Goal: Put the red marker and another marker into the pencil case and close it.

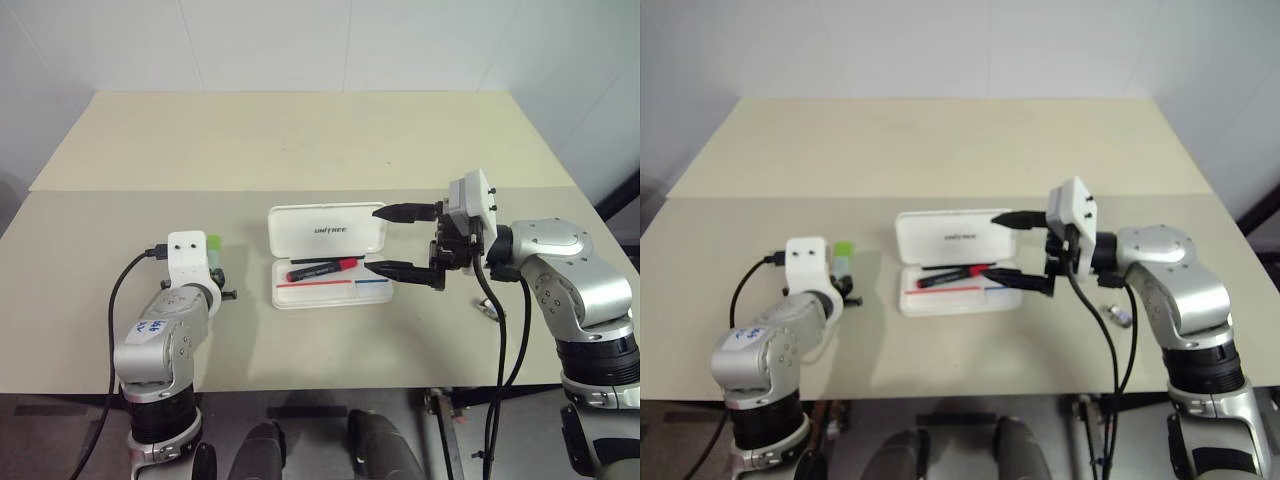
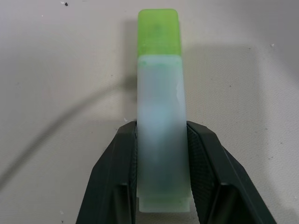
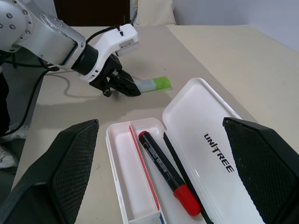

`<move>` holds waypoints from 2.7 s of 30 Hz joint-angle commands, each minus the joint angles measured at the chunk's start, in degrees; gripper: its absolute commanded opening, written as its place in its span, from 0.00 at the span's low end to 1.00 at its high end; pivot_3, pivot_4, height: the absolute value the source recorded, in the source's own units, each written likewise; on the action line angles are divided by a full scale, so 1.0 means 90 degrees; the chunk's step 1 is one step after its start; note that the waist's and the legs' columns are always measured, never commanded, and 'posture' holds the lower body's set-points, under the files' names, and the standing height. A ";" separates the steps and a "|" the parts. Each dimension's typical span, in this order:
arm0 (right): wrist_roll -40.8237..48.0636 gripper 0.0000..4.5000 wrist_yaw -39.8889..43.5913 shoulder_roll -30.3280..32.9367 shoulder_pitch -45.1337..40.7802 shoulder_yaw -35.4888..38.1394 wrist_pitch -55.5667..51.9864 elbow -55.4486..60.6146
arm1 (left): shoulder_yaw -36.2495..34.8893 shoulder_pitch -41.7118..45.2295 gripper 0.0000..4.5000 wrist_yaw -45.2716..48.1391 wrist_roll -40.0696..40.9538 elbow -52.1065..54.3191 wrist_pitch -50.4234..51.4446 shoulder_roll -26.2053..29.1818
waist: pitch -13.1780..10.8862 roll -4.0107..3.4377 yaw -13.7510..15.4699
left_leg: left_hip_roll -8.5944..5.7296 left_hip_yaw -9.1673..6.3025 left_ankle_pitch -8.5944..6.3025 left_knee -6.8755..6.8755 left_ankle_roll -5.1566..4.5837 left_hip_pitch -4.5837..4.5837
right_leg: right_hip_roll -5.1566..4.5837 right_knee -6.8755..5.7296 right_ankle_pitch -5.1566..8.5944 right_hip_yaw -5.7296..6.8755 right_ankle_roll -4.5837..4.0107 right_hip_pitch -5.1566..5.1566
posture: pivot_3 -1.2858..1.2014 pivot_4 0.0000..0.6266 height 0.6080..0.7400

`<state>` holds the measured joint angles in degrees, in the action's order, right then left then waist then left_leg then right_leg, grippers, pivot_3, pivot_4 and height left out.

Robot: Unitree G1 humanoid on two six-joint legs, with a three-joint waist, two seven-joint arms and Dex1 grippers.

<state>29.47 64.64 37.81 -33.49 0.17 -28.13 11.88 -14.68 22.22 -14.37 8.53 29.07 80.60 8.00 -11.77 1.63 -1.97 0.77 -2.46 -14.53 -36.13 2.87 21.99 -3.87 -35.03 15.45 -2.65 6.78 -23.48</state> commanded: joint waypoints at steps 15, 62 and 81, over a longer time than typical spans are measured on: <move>0.0145 1.00 -0.0040 0.0279 0.0092 0.0294 0.0145 0.0060 | -0.0765 -0.0507 0.24 0.3856 0.1051 -0.0186 -0.4350 0.2437 | -0.0019 0.0033 0.0069 | -0.0001 0.0006 -0.0001 0.0011 0.0012 -0.0030 | 0.0037 0.0033 0.0019 -0.0068 -0.0123 -0.0001 | 0.52 0.24 1.00; 0.0921 1.00 -0.0217 0.0838 0.2362 0.1456 0.0450 0.1199 | 0.3475 0.2167 0.24 0.9241 0.0293 -0.3344 -0.6676 0.3561 | -0.0023 0.0030 0.0061 | 0.0002 0.0007 -0.0025 -0.0014 -0.0027 0.0021 | 0.0052 0.0043 -0.0047 -0.0075 -0.0017 -0.0029 | 0.52 0.24 1.00; 0.0850 1.00 -0.0491 0.0837 0.2392 0.1326 0.0445 0.1314 | 0.3890 0.2391 0.24 0.8998 -0.0640 -0.3148 -0.6121 0.3355 | -0.0023 0.0031 0.0056 | 0.0000 0.0004 -0.0025 -0.0021 -0.0028 0.0020 | 0.0053 0.0026 -0.0052 -0.0077 -0.0007 -0.0029 | 0.52 0.24 1.00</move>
<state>36.63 60.51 45.27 -11.83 11.60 -24.89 22.08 20.71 42.16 67.09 3.35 -1.08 24.64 38.35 -11.97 1.90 -1.47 0.77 -2.43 -14.75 -36.33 2.62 22.18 -3.39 -34.80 14.98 -3.35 6.71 -23.75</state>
